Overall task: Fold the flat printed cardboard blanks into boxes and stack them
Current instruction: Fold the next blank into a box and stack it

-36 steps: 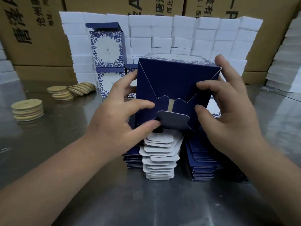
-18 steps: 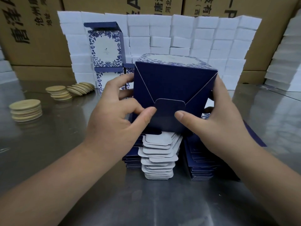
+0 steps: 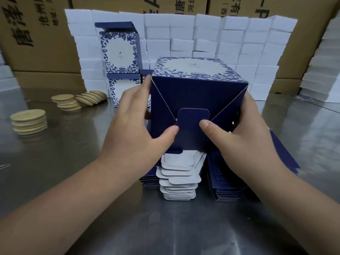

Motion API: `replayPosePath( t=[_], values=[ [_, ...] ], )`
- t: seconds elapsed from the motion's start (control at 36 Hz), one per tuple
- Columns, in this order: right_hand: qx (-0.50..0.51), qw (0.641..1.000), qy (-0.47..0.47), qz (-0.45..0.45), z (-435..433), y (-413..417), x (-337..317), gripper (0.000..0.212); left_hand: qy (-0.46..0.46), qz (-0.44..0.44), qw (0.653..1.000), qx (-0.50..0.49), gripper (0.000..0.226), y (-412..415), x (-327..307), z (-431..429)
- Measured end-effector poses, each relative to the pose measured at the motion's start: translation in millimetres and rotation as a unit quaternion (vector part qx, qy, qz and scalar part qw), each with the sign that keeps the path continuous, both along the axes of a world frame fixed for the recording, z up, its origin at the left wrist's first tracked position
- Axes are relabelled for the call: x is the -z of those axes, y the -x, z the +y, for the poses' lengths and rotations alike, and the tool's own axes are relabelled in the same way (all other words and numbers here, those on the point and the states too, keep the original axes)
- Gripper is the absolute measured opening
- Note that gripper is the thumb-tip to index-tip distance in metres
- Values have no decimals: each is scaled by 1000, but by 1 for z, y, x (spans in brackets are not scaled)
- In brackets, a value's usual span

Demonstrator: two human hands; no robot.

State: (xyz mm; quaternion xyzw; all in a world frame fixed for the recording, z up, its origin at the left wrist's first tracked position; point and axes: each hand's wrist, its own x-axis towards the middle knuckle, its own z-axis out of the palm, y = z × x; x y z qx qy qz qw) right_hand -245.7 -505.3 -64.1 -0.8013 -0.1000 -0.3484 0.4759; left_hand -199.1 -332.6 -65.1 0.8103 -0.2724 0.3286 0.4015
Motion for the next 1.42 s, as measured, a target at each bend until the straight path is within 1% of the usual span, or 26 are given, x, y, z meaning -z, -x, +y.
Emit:
replayPosePath(
  t=[0.08,0.25,0.33,0.39,0.44,0.5,0.56,0.75,1.0,1.28,1.42],
  values=[
    [16,1000,10,2,0,-1,0,46,6,13,1000,15,93,1,2,-2],
    [29,1000,-6,-7,5,-3,3,42,25,-10,999,41,96,-2,6,-2],
    [15,999,-31,-20,6,-3,5,45,38,-11,998,45,88,-1,6,-3],
    [3,998,-51,-19,6,-4,9,52,58,-7,996,68,83,0,7,-4],
    [1,998,-57,-17,7,-5,11,61,77,-5,993,86,84,2,8,-5],
    [9,999,-49,-17,8,-7,13,63,87,-12,992,90,85,2,10,-5],
    [16,999,-43,-15,8,-7,14,62,87,-20,992,85,83,0,12,-5],
    [43,998,-44,-18,7,-8,14,61,83,-29,994,69,87,0,10,-6],
    [60,997,-44,-4,10,-9,9,43,95,-37,993,53,85,-4,14,-7],
    [62,997,-40,-26,12,-12,8,44,104,-38,993,40,83,-3,16,-11],
    [65,996,-45,-33,14,-13,9,45,103,-51,993,35,88,-3,15,-11]
  ],
)
